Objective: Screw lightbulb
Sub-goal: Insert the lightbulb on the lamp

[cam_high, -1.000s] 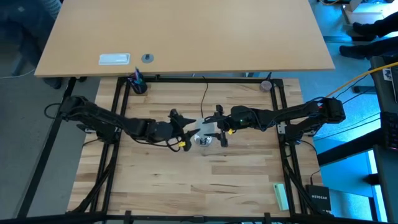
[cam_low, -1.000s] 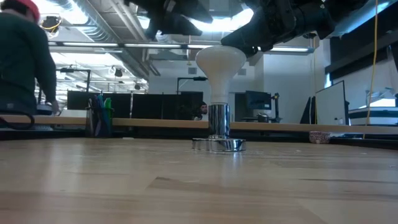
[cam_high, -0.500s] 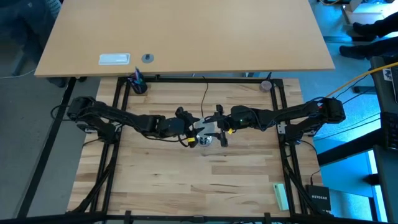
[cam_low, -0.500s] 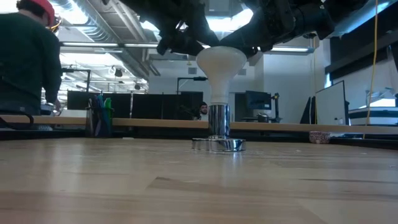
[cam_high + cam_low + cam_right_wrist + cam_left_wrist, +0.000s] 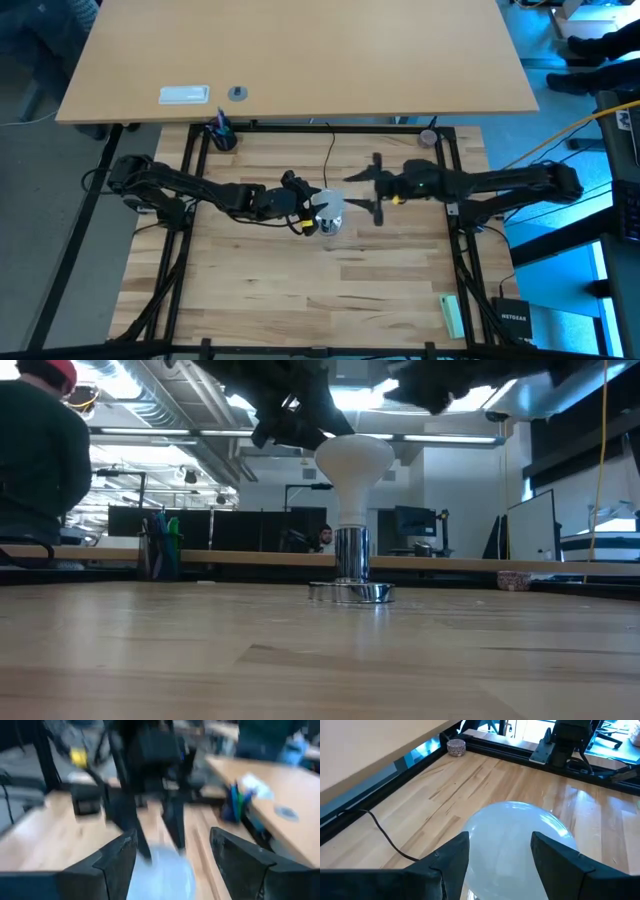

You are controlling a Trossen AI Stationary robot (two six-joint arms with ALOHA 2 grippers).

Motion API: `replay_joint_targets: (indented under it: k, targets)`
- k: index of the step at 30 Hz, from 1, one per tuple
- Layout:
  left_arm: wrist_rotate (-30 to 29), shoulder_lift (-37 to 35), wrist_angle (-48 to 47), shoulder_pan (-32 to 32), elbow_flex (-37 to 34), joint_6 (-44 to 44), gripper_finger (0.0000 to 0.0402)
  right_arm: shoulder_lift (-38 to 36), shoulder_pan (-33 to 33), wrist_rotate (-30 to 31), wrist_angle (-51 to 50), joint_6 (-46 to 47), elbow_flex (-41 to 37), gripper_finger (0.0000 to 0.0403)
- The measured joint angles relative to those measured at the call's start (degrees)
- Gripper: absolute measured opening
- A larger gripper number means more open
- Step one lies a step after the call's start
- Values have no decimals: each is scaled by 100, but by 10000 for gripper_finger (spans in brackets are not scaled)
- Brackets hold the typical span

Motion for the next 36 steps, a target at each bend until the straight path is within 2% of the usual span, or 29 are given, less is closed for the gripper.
replay_joint_targets:
  k: [4,9,12,17,19,24,29,31,36]
  targets:
    - [4,4,21,26,-5,85,202,-379,2,98,-919,384,-34,255]
    - [9,7,51,22,-11,87,202,-301,125,299,-945,1051,-757,255]
    - [13,11,57,26,-13,89,202,-160,261,671,-262,1057,-1356,255]
    - [24,15,107,20,-15,152,202,468,303,760,1945,1045,-2485,255]
    - [24,15,105,20,-17,157,202,864,261,928,2461,1044,-2692,255]
    - [27,18,187,40,-24,326,202,1849,267,1367,3369,1803,-2618,255]
    - [63,25,242,49,-24,435,202,2793,336,1167,3941,2519,-2270,255]
    - [67,24,239,48,-24,456,202,3007,476,1164,3830,2607,-2061,255]
    - [68,24,244,57,-24,531,202,3177,938,1583,3373,2699,-1547,255]
